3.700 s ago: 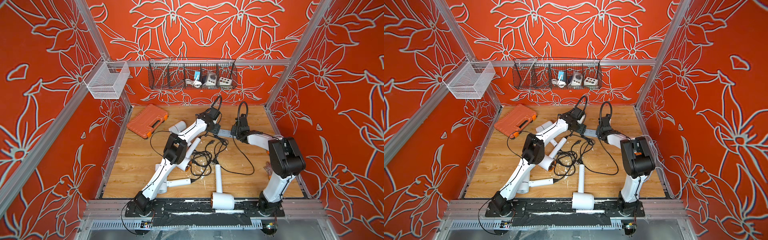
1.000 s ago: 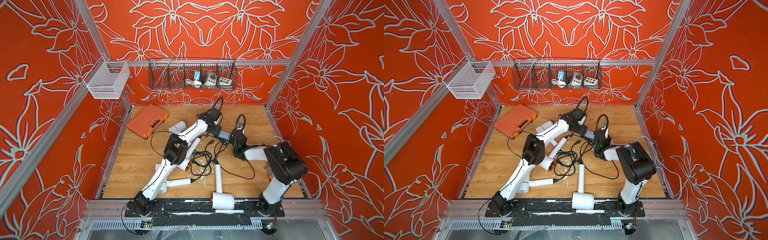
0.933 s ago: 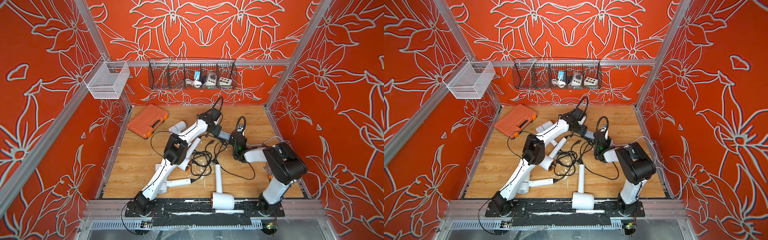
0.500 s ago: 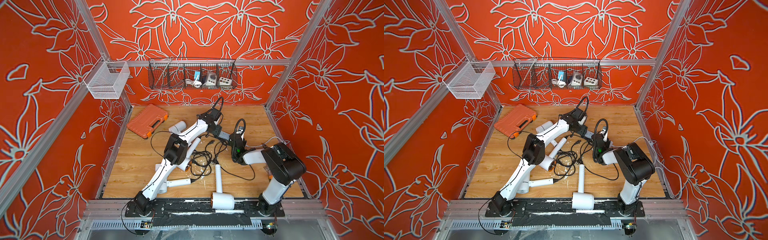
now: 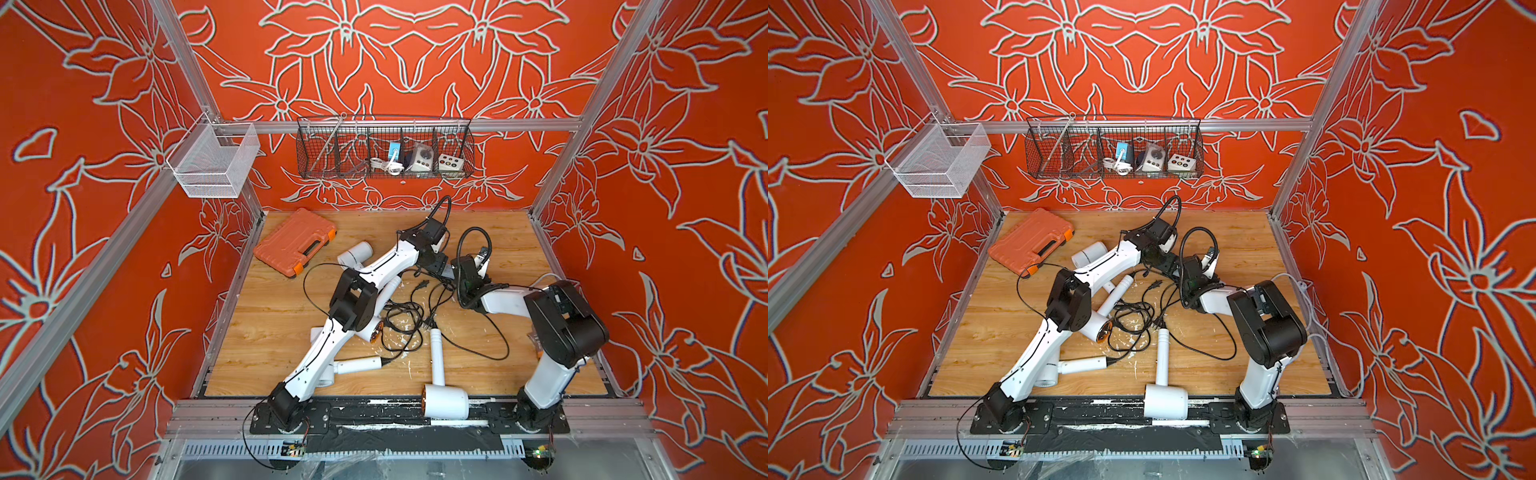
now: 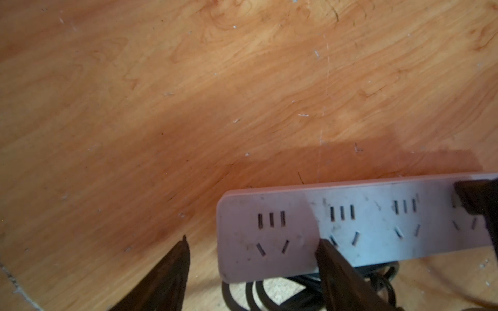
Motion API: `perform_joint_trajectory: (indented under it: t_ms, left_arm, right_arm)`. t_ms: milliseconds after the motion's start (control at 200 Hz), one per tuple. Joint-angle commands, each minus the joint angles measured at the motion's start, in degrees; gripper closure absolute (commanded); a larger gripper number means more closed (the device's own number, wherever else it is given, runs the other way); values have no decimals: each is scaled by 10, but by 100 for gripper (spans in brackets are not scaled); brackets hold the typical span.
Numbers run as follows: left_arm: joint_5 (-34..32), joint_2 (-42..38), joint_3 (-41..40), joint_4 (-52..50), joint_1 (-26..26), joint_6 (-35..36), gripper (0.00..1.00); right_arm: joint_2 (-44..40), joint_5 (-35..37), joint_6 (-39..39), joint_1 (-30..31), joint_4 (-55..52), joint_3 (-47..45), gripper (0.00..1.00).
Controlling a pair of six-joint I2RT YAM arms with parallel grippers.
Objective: Charge the blow dryers
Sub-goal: Insert the plug into the socket.
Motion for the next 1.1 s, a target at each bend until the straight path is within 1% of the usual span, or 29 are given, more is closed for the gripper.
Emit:
perform_joint_trajectory:
  t_ms: [0, 150, 230, 305, 460, 510, 570, 741, 851, 1011, 1096]
  left_arm:
    - [-2, -2, -16, -48, -3, 10, 26]
    - [0, -4, -16, -49, -3, 9, 26]
    - [0, -6, -16, -48, -3, 10, 26]
    - [0, -6, -16, -49, -3, 11, 26]
    - [2, -6, -16, -48, -3, 10, 26]
    - [4, -5, -16, -47, -3, 9, 26]
    - [8, -5, -15, -47, -2, 8, 26]
    - [17, -5, -16, -46, 0, 6, 26]
    - [26, -3, -16, -45, 2, 3, 26]
    - [36, -3, -16, -45, 9, 0, 26]
    - [37, -5, -16, -45, 9, 1, 26]
  right_arm:
    - [40, -163, 54, -6, -94, -28, 100]
    - [38, -202, 61, -23, -130, -13, 100]
    - [44, -195, 57, -22, -167, 5, 100]
    - [48, -179, 54, -14, -179, 14, 100]
    - [83, -111, 76, 21, -303, 88, 100]
    - [92, -96, 75, 31, -322, 104, 100]
    - [94, -70, 95, 42, -352, 112, 100]
    - [96, -38, 121, 60, -367, 108, 100]
    - [101, -11, 156, 73, -397, 115, 100]
    - [76, 3, 182, 90, -341, 64, 100]
    - [73, 4, 187, 95, -336, 56, 100]
